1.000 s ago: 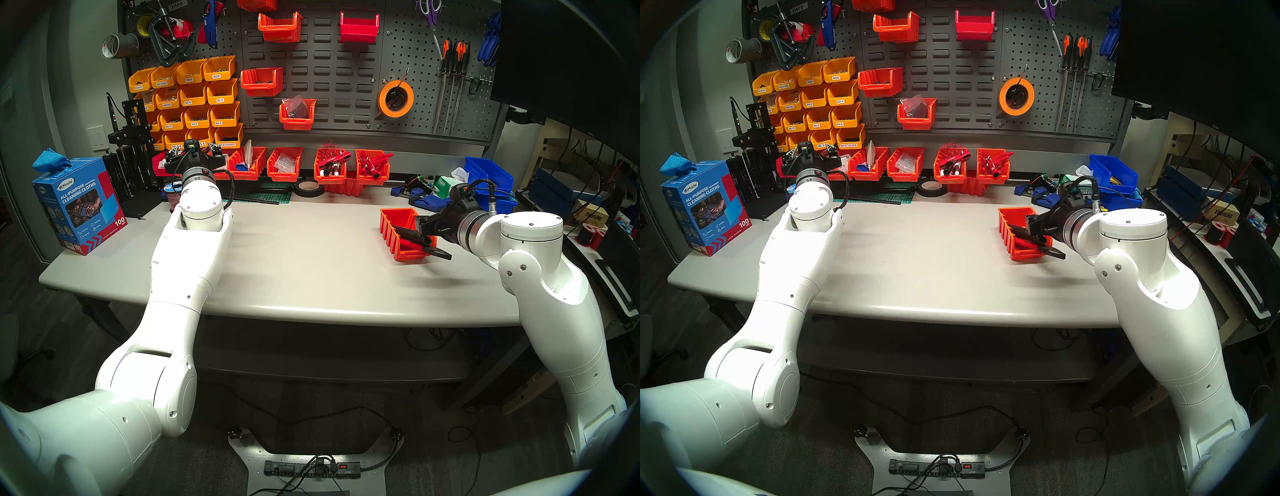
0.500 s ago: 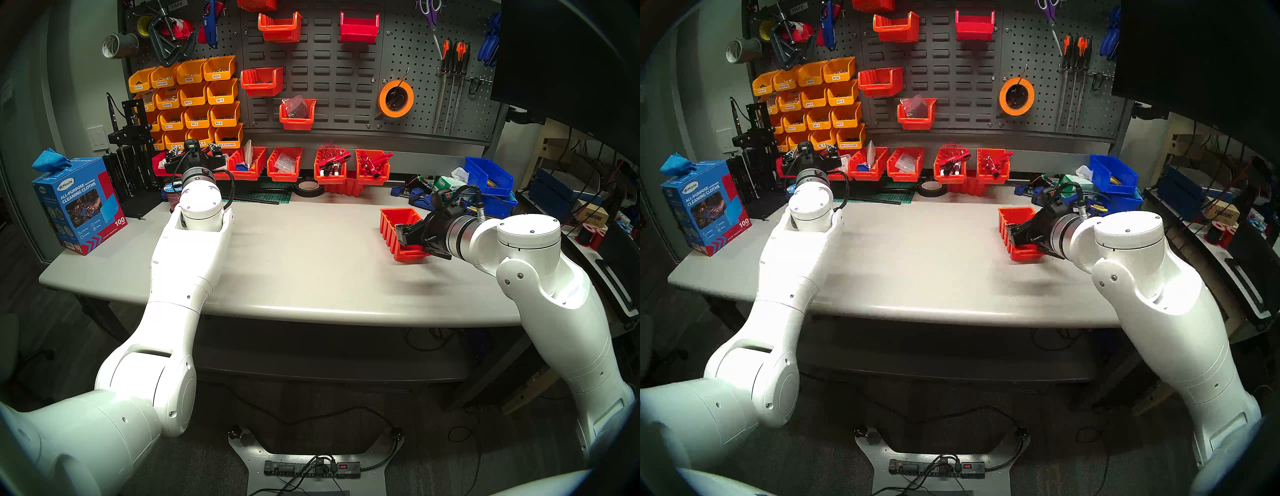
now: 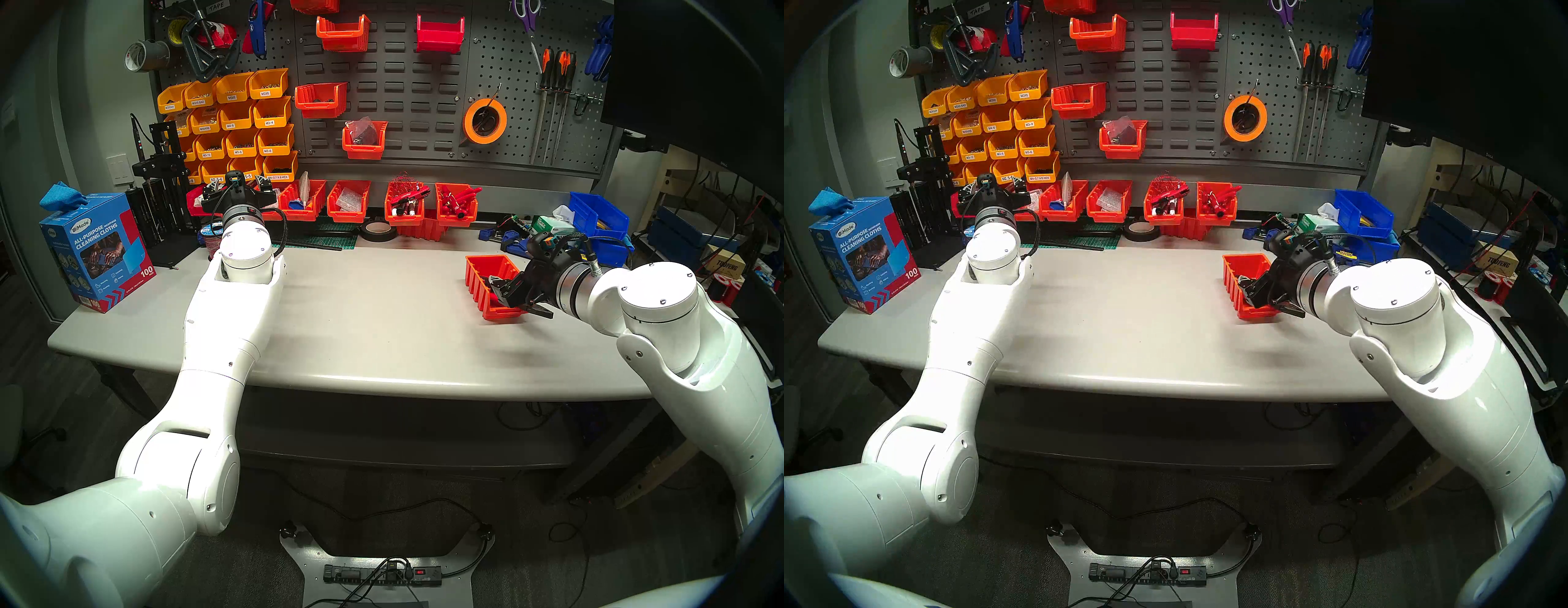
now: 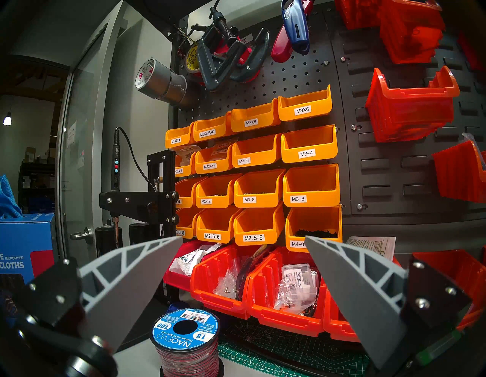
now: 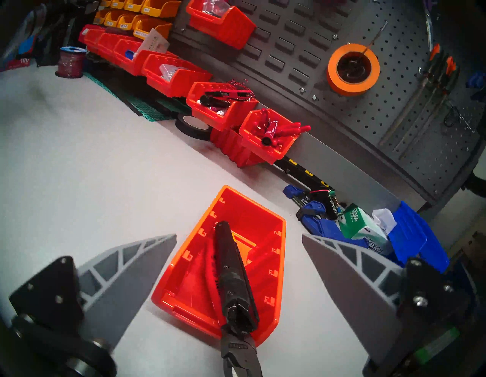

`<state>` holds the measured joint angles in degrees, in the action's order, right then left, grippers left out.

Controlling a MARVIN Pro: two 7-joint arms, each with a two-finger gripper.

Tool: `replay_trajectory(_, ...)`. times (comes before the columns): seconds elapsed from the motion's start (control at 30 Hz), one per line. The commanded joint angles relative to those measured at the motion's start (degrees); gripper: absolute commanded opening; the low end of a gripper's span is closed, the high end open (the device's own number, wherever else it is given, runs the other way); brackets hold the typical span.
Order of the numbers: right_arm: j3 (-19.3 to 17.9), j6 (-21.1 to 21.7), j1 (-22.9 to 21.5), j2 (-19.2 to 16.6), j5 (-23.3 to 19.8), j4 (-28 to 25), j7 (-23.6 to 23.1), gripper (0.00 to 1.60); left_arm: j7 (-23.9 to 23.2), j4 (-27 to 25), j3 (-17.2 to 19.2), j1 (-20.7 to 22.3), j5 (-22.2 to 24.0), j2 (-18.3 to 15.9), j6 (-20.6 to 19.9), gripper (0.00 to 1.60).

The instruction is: Take out tools from the storage box

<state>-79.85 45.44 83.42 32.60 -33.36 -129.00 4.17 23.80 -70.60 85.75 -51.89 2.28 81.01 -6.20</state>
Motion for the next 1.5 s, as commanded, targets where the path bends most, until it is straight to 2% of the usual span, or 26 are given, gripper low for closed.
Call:
replay_trajectory(0.0, -1.7, -6.8, 3.1, -6.8, 5.4, -0.6, -4.5, 1.60, 0.1, -0.7, 0.1, 1.1, 0.0, 0.0, 0.1, 1.60)
replay_trajectory(0.03, -1.7, -6.6, 3.0, -6.4, 6.1, -0.4, -5.0, 1.60, 0.1, -0.7, 0.1, 1.1, 0.0, 0.0, 0.1, 1.60)
replay_trajectory(0.07, -1.7, -8.4, 3.5, -7.7, 6.2, -0.2, -5.5, 1.60, 0.1, -0.7, 0.1, 1.1, 0.0, 0.0, 0.1, 1.60)
replay_trajectory(0.17, -1.9, -11.0, 4.1, -8.6, 7.5, 0.5, -6.5, 1.60, 0.2, -0.7, 0.1, 1.1, 0.1, 0.0, 0.1, 1.60)
replay_trajectory(0.3, -1.5, -12.3, 4.1, -8.9, 9.1, 1.7, -6.7, 1.60, 0.2, -0.7, 0.0, 1.1, 0.1, 0.0, 0.1, 1.60)
replay_trajectory(0.47, 0.3, -12.0, 2.3, -6.9, 12.4, 4.1, -4.1, 1.60, 0.3, -0.7, 0.0, 1.1, 0.2, -0.1, 0.1, 1.60)
replay_trajectory(0.67, 2.4, -13.1, -1.1, -5.3, 14.3, 7.9, -4.2, 1.60, 0.3, -0.7, -0.1, 1.1, 0.3, -0.2, 0.1, 1.60)
replay_trajectory(1.0, 4.4, -15.8, -3.2, -6.8, 14.2, 10.5, -9.2, 1.60, 0.4, -0.7, -0.2, 1.1, 0.4, -0.2, 0.1, 1.60)
replay_trajectory(1.23, 3.0, -17.6, -2.2, -9.8, 13.6, 10.8, -13.2, 1.60, 0.4, -0.7, -0.3, 1.1, 0.5, -0.3, 0.1, 1.60)
replay_trajectory(1.47, 2.7, -19.4, -3.5, -10.7, 14.2, 12.7, -16.4, 1.60, 0.5, -0.7, -0.4, 1.1, 0.6, -0.4, 0.1, 1.60)
